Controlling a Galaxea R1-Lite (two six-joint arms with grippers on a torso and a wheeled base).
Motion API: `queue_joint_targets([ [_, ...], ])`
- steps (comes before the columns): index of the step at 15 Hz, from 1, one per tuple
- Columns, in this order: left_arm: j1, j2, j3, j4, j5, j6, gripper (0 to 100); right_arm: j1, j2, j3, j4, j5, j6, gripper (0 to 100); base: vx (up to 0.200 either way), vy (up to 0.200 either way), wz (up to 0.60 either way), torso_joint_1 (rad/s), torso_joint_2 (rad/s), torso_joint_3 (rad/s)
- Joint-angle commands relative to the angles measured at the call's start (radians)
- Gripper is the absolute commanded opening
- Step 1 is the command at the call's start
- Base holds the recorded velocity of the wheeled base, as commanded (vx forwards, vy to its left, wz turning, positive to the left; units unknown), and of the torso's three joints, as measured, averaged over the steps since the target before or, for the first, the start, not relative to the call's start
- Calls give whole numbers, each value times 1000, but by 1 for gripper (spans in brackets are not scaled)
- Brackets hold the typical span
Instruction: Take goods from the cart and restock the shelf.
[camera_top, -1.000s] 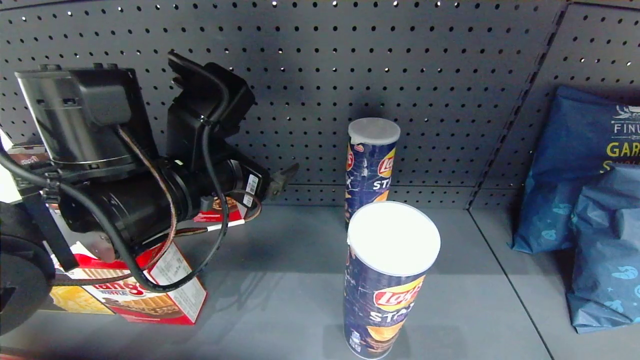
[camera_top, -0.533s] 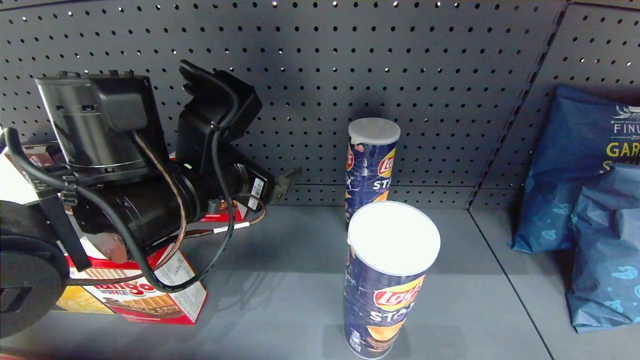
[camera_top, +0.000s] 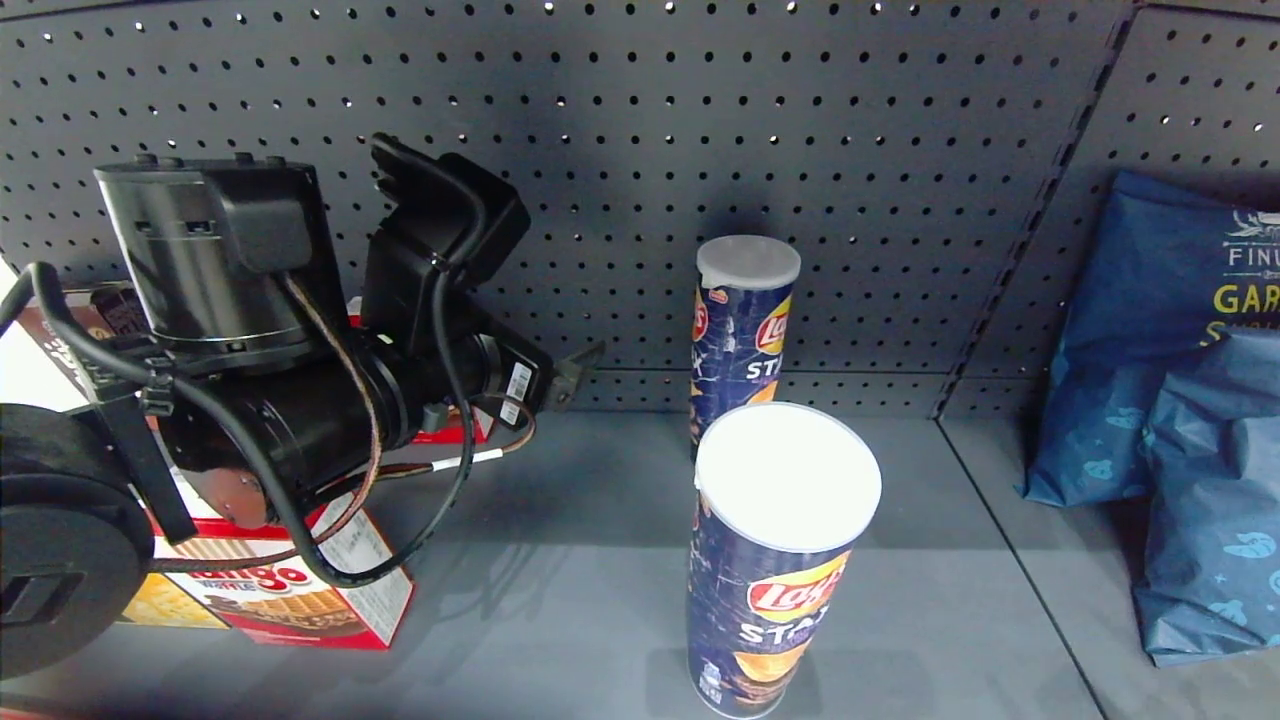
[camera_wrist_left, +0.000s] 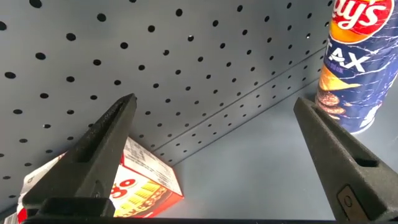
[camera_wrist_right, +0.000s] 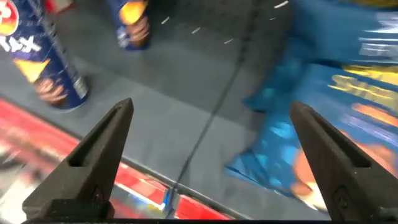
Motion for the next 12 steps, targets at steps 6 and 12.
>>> queue_joint_targets([
  [6, 7, -8, 4, 5, 2, 0, 100, 60, 76, 67, -16, -101, 53, 100, 0, 0, 0, 0, 0, 0],
  [12, 10, -9, -6, 6, 8, 1, 100, -144, -321, 292, -9, -223, 127, 100, 0, 0, 0, 0, 0, 0],
])
